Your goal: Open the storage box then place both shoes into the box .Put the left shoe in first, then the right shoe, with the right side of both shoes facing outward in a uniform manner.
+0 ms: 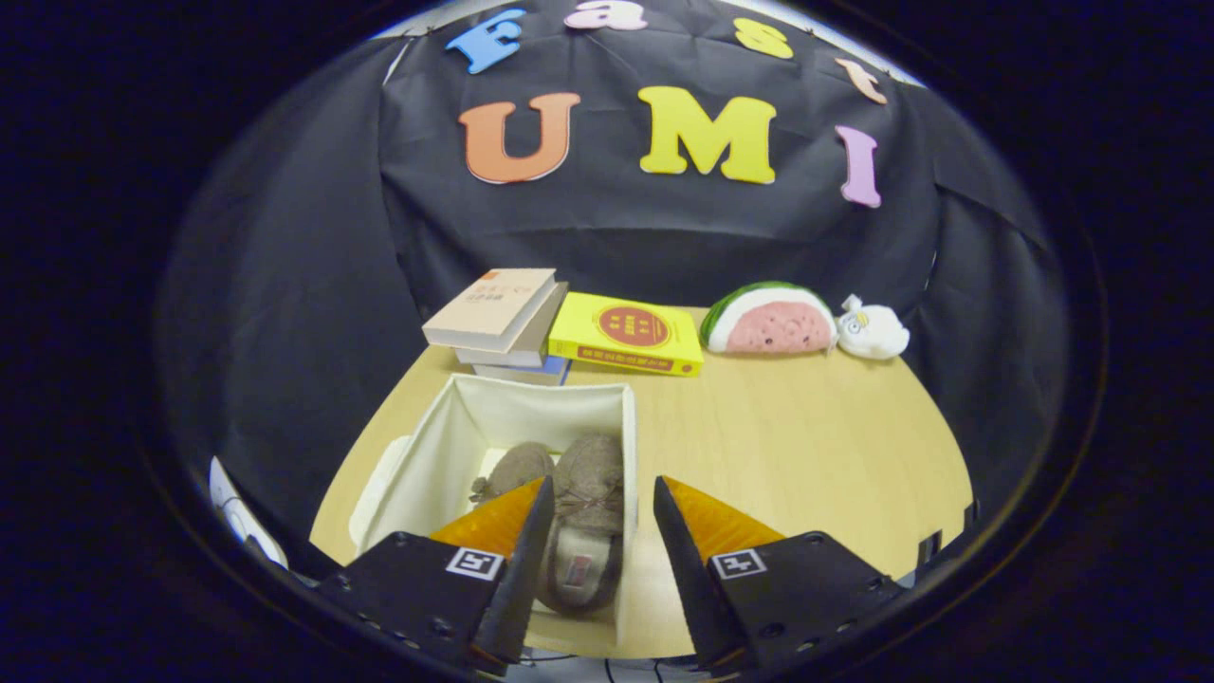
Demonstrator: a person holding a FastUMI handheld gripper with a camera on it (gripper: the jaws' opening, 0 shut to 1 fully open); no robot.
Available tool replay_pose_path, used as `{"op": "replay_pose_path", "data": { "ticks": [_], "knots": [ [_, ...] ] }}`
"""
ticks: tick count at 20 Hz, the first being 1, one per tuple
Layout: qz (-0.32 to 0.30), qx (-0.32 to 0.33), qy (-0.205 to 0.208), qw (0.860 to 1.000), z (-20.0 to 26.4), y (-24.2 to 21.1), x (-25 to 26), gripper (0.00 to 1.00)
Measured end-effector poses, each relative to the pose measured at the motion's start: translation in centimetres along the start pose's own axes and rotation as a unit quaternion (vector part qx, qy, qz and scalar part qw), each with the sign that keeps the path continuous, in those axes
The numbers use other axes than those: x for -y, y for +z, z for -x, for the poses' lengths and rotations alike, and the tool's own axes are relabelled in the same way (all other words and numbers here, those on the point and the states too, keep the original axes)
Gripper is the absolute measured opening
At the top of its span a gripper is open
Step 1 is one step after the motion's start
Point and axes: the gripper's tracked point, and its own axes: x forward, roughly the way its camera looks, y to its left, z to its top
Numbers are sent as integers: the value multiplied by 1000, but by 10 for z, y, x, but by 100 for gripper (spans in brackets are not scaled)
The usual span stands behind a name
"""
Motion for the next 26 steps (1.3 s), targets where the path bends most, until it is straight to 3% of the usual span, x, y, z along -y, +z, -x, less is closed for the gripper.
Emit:
{"op": "replay_pose_path", "data": {
  "ticks": [4,7,11,14,17,21,26],
  "knots": [
    [3,52,12,999,26,10,11,88],
    [0,90,10,996,42,17,30,98],
    [9,160,17,987,57,25,45,98],
    [26,177,25,984,59,17,52,98],
    [17,189,-17,982,56,13,81,95],
    [-33,185,-28,982,53,6,112,96],
    [-31,231,-44,971,75,15,148,95]
  ]
}}
